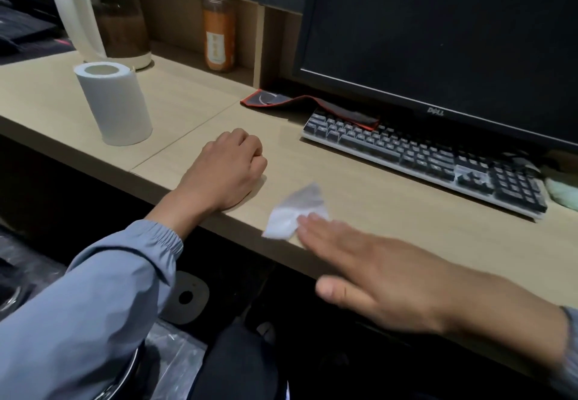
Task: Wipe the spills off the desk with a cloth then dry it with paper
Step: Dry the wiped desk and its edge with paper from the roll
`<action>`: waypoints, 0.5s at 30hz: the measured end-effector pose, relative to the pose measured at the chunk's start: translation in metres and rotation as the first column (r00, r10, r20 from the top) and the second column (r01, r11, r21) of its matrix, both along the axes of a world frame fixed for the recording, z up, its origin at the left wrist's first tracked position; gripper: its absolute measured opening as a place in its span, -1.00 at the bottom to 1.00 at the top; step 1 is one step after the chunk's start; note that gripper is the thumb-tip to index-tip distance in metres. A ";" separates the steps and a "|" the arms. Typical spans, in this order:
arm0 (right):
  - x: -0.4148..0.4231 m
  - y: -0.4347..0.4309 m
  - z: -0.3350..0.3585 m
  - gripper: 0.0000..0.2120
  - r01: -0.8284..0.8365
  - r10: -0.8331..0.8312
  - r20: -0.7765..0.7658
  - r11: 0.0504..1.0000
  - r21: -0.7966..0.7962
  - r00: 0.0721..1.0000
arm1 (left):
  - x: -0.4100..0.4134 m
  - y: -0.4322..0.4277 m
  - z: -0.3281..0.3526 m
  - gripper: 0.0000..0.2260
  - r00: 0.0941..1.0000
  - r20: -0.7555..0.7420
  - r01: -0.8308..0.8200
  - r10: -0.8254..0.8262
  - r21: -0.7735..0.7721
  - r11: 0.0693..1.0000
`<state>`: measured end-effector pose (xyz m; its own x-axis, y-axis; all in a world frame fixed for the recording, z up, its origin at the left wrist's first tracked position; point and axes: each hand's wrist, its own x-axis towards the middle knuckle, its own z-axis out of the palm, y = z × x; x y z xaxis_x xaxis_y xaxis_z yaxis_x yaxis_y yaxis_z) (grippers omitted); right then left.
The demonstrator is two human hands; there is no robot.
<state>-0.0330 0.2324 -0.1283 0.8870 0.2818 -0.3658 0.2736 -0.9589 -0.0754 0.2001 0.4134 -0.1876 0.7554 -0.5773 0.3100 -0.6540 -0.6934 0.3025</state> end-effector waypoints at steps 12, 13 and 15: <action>0.076 -0.077 -0.003 -0.26 0.335 -0.341 0.121 0.940 0.068 0.932 | 0.002 -0.002 0.000 -0.80 1.000 0.021 0.008 -0.008 0.026 1.000; 0.081 -0.073 -0.002 -0.30 0.327 -0.338 0.134 0.940 0.093 0.932 | 0.002 -0.002 0.000 -0.80 1.000 0.018 0.004 -0.004 0.027 1.000; 0.092 -0.062 0.001 -0.35 0.317 -0.335 0.147 0.939 0.133 0.931 | 0.001 -0.002 0.001 -0.79 1.000 0.014 0.001 -0.002 0.028 1.000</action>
